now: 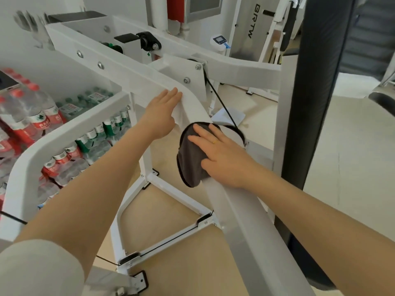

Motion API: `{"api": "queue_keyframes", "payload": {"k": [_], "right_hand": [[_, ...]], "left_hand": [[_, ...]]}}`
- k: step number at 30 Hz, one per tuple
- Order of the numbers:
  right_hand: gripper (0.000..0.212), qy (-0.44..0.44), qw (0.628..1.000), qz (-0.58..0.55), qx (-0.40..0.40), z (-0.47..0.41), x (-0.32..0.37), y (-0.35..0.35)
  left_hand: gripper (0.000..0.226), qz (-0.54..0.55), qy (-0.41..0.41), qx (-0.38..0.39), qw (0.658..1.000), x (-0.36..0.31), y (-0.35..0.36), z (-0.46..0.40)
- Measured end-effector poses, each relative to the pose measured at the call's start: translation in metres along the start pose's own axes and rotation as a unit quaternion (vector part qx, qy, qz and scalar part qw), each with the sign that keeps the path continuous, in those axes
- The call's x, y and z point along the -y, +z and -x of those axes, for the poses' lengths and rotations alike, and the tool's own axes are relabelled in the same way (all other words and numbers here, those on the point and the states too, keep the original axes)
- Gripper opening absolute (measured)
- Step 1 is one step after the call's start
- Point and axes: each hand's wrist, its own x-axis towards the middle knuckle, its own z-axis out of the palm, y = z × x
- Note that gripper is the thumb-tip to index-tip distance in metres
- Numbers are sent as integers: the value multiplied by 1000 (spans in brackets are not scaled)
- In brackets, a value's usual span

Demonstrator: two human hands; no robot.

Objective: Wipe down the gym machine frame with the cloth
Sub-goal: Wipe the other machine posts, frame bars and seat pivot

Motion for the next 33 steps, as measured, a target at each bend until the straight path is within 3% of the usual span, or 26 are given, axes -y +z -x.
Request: {"api": "queue_keyframes", "payload": {"k": [6, 15, 22, 29, 33], "right_hand": [[61, 20, 1000, 12, -15, -12, 3, 0], [53, -72, 997, 13, 20, 142, -1, 29], [35, -71, 997, -3, -12, 152, 1, 31], [21, -210, 975, 51, 61, 236, -11, 42], [26, -226, 972, 62, 29, 242, -9, 48]], "left_hand": [[65, 25, 38, -10, 999, -24, 9, 25], [65, 39, 13, -25, 999, -74, 11, 73], [55, 29, 6, 2, 1000, -130, -4, 131], [59, 22, -30, 7, 999, -165, 6, 211], [63, 7, -63, 3, 998, -176, 12, 244]]}}
